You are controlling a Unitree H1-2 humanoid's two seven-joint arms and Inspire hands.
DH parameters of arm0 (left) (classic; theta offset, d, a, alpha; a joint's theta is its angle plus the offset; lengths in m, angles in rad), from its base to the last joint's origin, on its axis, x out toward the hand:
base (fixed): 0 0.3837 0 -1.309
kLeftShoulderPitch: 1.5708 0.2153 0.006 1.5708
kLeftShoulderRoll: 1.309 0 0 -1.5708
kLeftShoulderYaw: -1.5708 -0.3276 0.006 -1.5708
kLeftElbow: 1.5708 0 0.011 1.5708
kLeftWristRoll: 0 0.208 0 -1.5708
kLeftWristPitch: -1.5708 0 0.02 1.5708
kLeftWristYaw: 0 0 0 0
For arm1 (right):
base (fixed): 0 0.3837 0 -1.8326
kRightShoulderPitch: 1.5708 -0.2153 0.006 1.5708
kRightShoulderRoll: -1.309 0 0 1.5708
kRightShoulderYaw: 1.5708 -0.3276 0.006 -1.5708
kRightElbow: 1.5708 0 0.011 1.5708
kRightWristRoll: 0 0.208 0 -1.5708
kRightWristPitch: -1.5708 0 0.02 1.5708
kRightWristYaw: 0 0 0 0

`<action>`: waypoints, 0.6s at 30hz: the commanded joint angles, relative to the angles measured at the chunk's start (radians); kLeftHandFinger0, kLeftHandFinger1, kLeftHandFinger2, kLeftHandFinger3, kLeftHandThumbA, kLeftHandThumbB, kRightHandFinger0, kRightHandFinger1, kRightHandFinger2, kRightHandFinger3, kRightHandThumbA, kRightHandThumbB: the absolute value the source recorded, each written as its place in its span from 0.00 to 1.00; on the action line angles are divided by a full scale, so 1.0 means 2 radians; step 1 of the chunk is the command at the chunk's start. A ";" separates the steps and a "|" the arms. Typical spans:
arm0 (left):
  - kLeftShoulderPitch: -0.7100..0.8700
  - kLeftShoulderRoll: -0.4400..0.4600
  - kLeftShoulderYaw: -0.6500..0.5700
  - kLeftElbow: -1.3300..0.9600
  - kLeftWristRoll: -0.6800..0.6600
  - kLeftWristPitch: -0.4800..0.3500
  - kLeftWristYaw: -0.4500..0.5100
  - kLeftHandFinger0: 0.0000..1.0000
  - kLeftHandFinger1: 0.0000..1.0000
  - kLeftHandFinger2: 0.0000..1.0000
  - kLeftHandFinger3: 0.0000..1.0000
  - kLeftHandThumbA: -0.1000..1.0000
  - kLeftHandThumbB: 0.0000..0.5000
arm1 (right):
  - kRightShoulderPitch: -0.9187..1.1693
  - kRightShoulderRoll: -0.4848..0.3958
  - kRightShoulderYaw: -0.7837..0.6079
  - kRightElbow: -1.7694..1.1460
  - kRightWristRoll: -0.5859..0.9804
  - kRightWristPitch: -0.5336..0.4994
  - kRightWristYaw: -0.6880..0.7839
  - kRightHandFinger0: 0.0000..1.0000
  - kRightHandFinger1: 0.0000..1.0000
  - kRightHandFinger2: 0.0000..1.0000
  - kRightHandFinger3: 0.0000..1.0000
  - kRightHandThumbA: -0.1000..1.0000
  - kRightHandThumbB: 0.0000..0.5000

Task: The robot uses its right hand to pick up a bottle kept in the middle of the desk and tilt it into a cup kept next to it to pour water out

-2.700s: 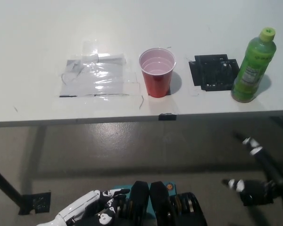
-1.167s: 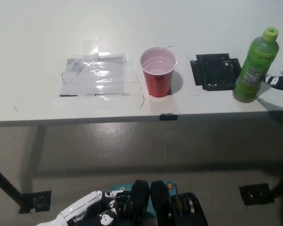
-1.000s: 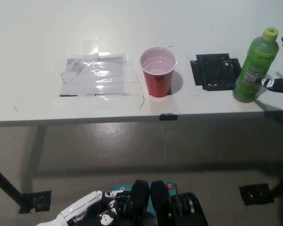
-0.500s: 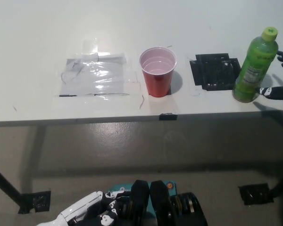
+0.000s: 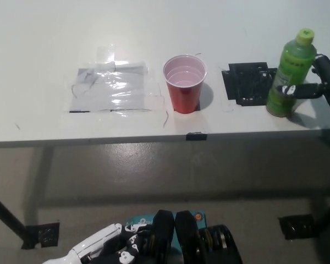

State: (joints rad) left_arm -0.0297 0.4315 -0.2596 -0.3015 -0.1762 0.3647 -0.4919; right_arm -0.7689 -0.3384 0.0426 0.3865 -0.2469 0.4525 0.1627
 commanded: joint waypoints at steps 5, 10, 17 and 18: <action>-0.006 0.006 -0.002 -0.008 -0.003 -0.002 -0.015 1.00 1.00 1.00 1.00 0.41 1.00 | -0.033 0.001 0.006 -0.026 0.001 -0.012 -0.007 1.00 1.00 1.00 1.00 0.78 1.00; -0.003 0.006 -0.004 -0.008 0.001 -0.001 -0.016 1.00 1.00 1.00 1.00 0.42 1.00 | -0.028 0.004 0.007 -0.019 -0.003 -0.014 -0.015 1.00 1.00 1.00 1.00 0.78 1.00; -0.006 0.006 -0.006 -0.006 0.001 -0.002 -0.020 1.00 1.00 1.00 1.00 0.41 1.00 | -0.027 0.024 -0.018 0.009 0.014 -0.018 -0.039 1.00 1.00 1.00 1.00 0.77 1.00; -0.006 0.006 -0.007 -0.006 0.002 -0.003 -0.020 1.00 1.00 1.00 1.00 0.42 1.00 | -0.027 0.025 -0.020 0.011 0.016 -0.019 -0.038 1.00 1.00 1.00 1.00 0.76 1.00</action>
State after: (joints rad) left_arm -0.0310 0.4314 -0.2667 -0.3013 -0.1737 0.3657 -0.5078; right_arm -0.7814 -0.2992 0.0274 0.4023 -0.2404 0.4518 0.1297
